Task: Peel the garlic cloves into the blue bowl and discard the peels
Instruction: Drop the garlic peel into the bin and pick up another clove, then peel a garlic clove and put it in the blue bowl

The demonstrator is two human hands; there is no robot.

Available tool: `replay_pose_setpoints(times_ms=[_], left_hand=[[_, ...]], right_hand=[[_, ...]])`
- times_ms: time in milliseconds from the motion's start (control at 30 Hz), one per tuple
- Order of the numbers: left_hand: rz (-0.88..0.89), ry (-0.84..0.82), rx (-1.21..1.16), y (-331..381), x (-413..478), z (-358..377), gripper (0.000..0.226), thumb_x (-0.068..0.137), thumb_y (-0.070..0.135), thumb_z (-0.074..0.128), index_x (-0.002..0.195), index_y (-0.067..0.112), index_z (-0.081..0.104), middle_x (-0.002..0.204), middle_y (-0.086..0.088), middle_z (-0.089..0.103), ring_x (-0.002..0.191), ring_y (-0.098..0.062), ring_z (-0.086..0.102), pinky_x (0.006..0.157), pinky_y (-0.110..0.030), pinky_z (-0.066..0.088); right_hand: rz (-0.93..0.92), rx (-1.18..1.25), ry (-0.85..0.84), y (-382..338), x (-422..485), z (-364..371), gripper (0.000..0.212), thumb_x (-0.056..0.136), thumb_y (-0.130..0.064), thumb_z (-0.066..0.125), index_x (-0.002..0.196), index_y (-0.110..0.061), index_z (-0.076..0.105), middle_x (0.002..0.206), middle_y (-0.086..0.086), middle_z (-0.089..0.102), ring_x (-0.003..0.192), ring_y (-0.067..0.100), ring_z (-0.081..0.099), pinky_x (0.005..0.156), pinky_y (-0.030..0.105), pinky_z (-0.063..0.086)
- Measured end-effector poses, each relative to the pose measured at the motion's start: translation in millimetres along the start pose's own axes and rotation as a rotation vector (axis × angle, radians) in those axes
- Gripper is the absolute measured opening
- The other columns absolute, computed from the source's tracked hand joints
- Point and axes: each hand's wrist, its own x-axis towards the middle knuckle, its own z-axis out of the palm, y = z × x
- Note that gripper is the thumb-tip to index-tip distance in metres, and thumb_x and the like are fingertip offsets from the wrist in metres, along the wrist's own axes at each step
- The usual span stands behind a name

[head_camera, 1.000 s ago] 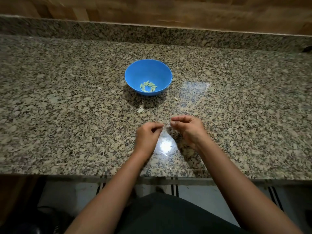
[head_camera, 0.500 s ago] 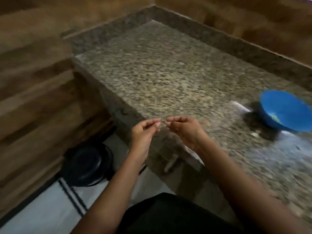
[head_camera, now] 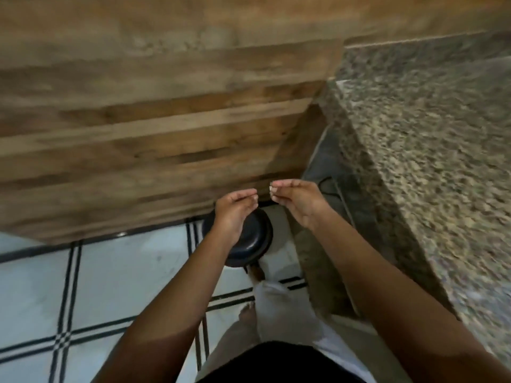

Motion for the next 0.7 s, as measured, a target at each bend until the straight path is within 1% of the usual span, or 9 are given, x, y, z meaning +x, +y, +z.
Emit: replay_pose_setpoints(times_ms=[100,200,267,367,433,500,567,633,700], left_hand=[[-0.048,0.054,-0.032,-3.3,32.8,-18.2,0.021,0.086,-0.011,0.055,0.107,-0.010,0.060,0.085,-0.009,0.062,0.084,-0.017,0.061,0.072,-0.017,0.054],[-0.115,0.119,-0.060,-10.9,56.6,-29.0,0.023,0.086,-0.013,0.054,0.108,-0.011,0.059,0.084,-0.009,0.062,0.081,-0.015,0.061,0.079,-0.025,0.054],[-0.150,0.133,-0.072,-24.9,72.6,-35.4,0.025,0.086,-0.014,0.052,0.110,-0.014,0.058,0.091,-0.013,0.062,0.083,-0.016,0.060,0.081,-0.028,0.053],[-0.248,0.129,-0.142,-55.3,92.1,-42.4,0.017,0.089,-0.014,0.046,0.099,-0.011,0.059,0.095,-0.013,0.059,0.086,-0.019,0.057,0.078,-0.027,0.052],[-0.361,0.161,-0.250,-80.4,102.6,-46.8,0.015,0.091,-0.008,0.048,0.101,-0.007,0.060,0.090,-0.011,0.062,0.084,-0.018,0.059,0.072,-0.020,0.053],[-0.452,0.191,-0.355,-105.4,115.1,-51.4,0.017,0.093,0.000,0.049,0.107,-0.005,0.058,0.086,-0.010,0.063,0.082,-0.018,0.061,0.075,-0.022,0.054],[-0.512,0.198,-0.428,-127.6,131.9,-56.6,0.019,0.097,0.009,0.043,0.105,-0.002,0.056,0.094,-0.011,0.061,0.090,-0.023,0.059,0.086,-0.029,0.049],[-0.561,0.193,-0.462,-144.1,153.4,-60.4,0.027,0.100,0.024,0.037,0.101,0.004,0.055,0.098,-0.010,0.058,0.095,-0.024,0.054,0.087,-0.033,0.042],[-0.589,0.182,-0.501,-154.1,176.2,-60.4,0.042,0.098,0.042,0.034,0.108,0.006,0.053,0.104,-0.009,0.056,0.099,-0.022,0.052,0.090,-0.033,0.040]], right_hand=[[0.063,-0.034,-0.011,15.7,38.4,16.2,0.021,0.083,0.015,0.056,0.072,-0.003,0.060,0.052,-0.001,0.064,0.053,0.009,0.063,0.056,0.017,0.054],[0.130,-0.056,0.035,37.4,73.0,24.6,0.023,0.083,0.016,0.055,0.069,-0.002,0.060,0.054,0.002,0.063,0.058,0.015,0.061,0.055,0.020,0.055],[0.157,-0.098,0.085,55.8,94.1,26.2,0.025,0.083,0.016,0.056,0.067,-0.004,0.059,0.063,0.007,0.061,0.064,0.018,0.059,0.061,0.024,0.055],[0.190,-0.196,0.138,89.0,121.8,27.7,0.029,0.084,0.014,0.056,0.065,-0.007,0.059,0.069,0.007,0.059,0.066,0.018,0.057,0.071,0.030,0.054],[0.222,-0.209,0.203,115.8,138.8,25.5,0.031,0.086,0.015,0.051,0.063,-0.006,0.057,0.062,0.004,0.059,0.062,0.019,0.054,0.059,0.024,0.052],[0.220,-0.243,0.237,139.7,151.9,21.3,0.032,0.087,0.014,0.048,0.064,-0.007,0.057,0.062,0.003,0.059,0.061,0.018,0.052,0.051,0.019,0.047],[0.220,-0.344,0.206,164.8,165.1,17.6,0.030,0.085,0.012,0.052,0.069,-0.013,0.056,0.069,0.002,0.057,0.063,0.013,0.054,0.055,0.017,0.047],[0.209,-0.356,0.197,188.2,177.1,18.7,0.031,0.083,0.013,0.052,0.069,-0.014,0.058,0.069,0.000,0.060,0.064,0.012,0.056,0.062,0.020,0.048],[0.175,-0.346,0.189,210.8,187.9,24.5,0.027,0.083,0.013,0.051,0.072,-0.005,0.066,0.072,0.000,0.067,0.069,0.012,0.061,0.069,0.023,0.050]])
